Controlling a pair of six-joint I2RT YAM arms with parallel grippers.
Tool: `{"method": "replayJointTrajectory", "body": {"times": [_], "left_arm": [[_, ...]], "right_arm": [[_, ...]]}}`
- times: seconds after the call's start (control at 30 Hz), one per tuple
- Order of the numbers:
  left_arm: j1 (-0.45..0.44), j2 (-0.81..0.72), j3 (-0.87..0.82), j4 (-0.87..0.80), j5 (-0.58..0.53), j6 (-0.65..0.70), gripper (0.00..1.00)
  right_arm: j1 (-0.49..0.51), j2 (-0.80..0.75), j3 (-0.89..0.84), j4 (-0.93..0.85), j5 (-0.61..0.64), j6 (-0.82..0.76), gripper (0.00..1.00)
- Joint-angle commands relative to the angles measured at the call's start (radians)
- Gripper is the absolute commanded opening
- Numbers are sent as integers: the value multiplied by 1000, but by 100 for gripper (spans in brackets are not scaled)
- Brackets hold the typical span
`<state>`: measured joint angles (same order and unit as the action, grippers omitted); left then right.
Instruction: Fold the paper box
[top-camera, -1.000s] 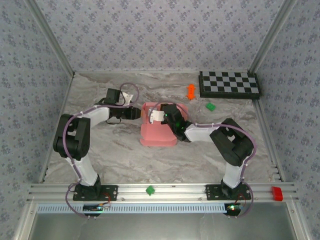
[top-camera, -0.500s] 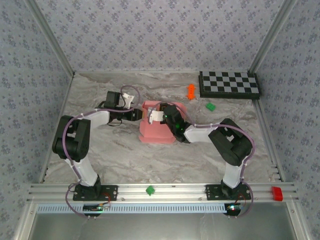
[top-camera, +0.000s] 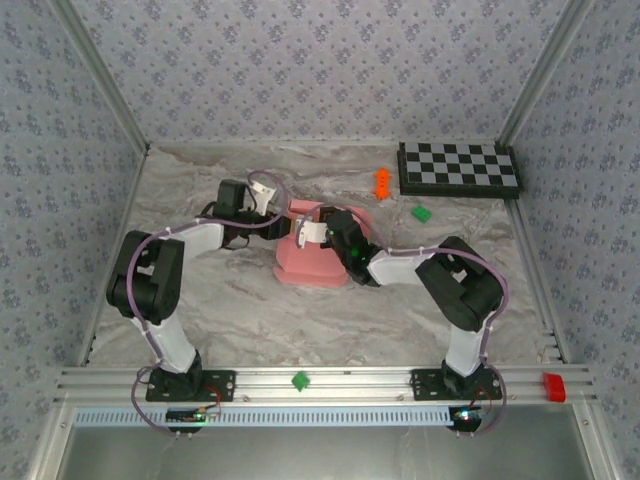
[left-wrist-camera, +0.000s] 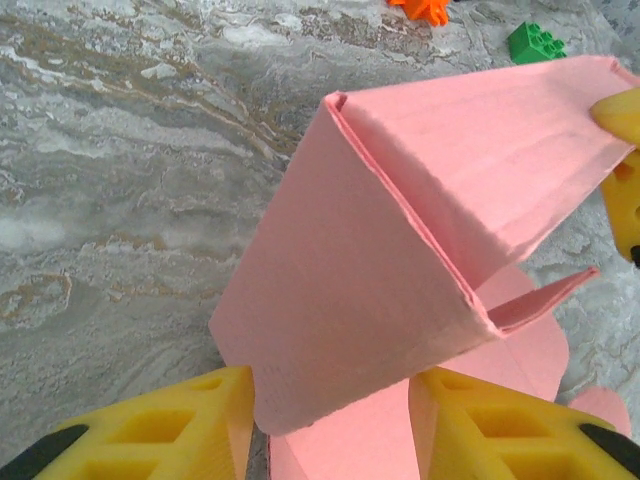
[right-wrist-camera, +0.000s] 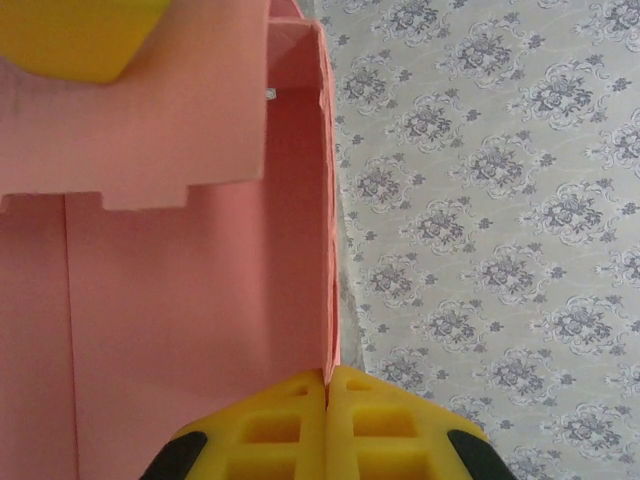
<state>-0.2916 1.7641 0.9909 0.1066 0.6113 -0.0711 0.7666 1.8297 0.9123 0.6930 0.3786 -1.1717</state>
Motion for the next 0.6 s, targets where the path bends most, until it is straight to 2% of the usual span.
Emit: {"method": "replayJointTrajectory", "body": {"times": [0.0,0.57], "left_arm": [[-10,18,-6,80,-8,5,45],[-46,49,-50,222,-93,-28,49]], "right_arm": [[5,21,17,-5,-9,12,0],[-4,29,57,-73,-35,47,0]]}}
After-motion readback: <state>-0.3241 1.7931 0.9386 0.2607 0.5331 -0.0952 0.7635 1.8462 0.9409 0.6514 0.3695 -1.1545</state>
